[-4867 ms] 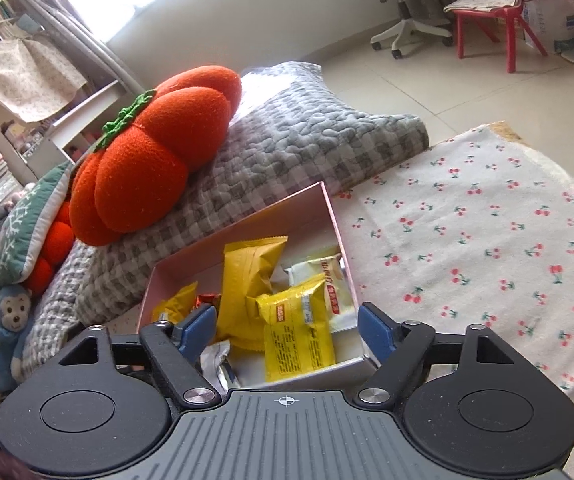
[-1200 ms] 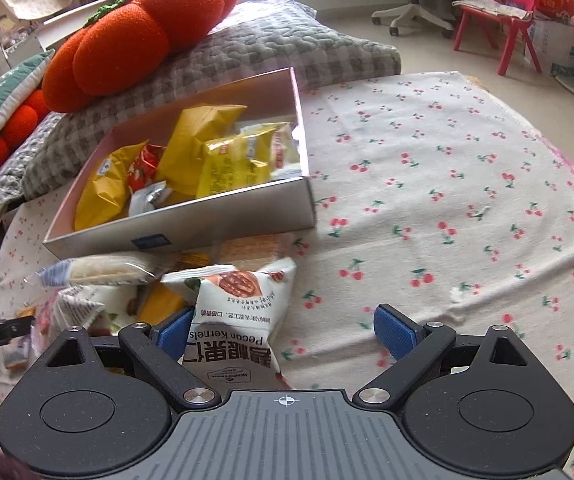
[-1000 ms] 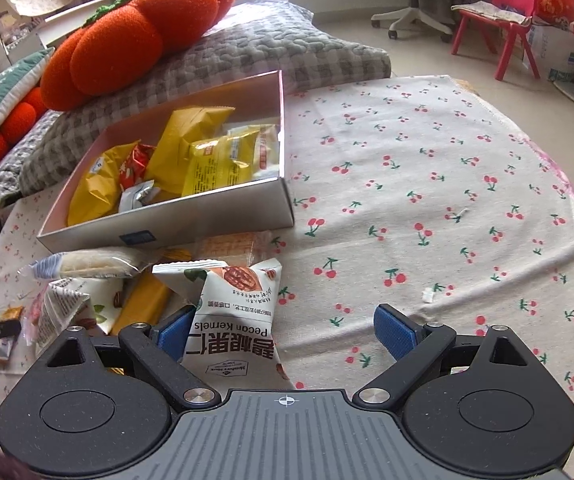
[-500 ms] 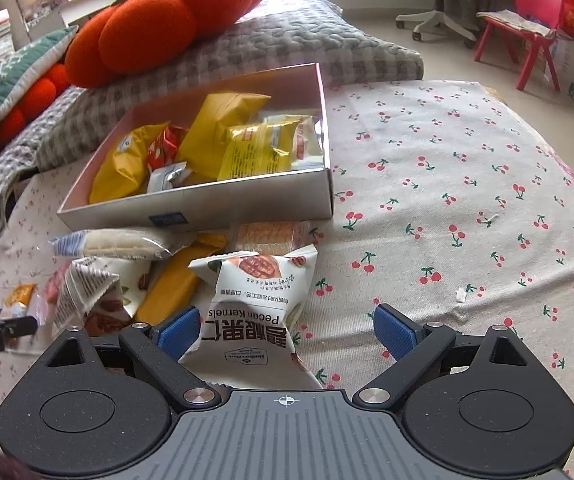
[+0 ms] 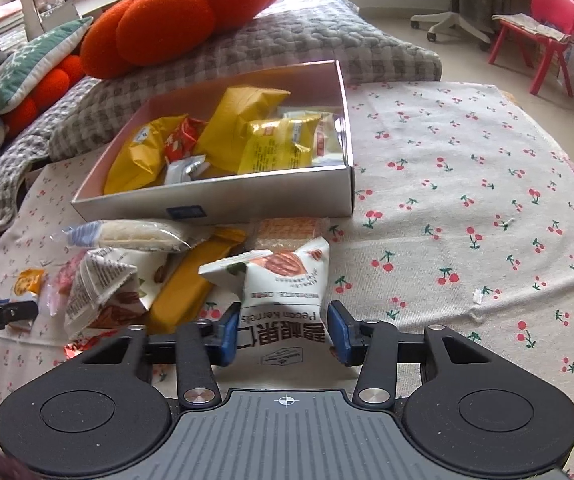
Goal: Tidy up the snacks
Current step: 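Grasp orange-white lotus biscuit pack with left tool while right tool grasps white pecan pack, then carry both packs into the pink box and open both tools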
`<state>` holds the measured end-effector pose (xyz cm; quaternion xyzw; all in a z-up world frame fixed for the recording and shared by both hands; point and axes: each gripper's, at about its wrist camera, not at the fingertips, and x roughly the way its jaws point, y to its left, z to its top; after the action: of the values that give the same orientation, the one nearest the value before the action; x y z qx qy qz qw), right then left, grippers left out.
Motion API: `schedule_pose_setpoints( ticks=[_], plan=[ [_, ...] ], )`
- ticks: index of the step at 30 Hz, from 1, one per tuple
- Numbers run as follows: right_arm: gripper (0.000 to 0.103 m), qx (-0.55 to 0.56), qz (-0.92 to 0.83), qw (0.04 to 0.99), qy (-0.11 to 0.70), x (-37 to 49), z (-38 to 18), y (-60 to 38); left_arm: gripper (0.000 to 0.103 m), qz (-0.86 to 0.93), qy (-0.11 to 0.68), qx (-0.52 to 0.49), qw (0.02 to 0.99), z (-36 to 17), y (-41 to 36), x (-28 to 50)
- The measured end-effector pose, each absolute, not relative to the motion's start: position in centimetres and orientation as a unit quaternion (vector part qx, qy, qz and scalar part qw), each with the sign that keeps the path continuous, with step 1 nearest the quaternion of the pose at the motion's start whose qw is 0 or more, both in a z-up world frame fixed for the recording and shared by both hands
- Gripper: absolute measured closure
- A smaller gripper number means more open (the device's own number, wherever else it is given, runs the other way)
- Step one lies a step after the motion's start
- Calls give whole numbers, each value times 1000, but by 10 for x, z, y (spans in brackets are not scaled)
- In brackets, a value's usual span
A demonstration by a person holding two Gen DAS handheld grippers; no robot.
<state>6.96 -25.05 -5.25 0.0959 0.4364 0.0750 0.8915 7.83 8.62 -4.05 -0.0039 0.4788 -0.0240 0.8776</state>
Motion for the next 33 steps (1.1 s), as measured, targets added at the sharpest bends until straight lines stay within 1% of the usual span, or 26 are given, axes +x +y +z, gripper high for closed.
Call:
schedule_pose_setpoints(
  ticks=[4, 9, 16, 19, 24, 33],
  plan=[
    [64, 111, 74, 893, 429, 70, -46, -255, 72, -26, 478, -25, 878, -37, 92, 78],
    [64, 137, 66, 890, 429, 69, -37, -264, 78, -26, 475, -42, 879, -32, 96, 77],
    [64, 155, 73, 890, 423, 66, -26, -268, 80, -26, 477, -58, 877, -32, 100, 78],
    [64, 155, 74, 889, 424, 66, -25, -266, 83, -26, 475, -64, 877, -30, 101, 77],
    [64, 165, 75, 887, 425, 65, -23, -266, 92, -34, 466, -82, 880, -25, 101, 76],
    [64, 179, 79, 888, 416, 65, -14, -266, 94, -40, 457, -112, 881, -21, 97, 77]
  ],
)
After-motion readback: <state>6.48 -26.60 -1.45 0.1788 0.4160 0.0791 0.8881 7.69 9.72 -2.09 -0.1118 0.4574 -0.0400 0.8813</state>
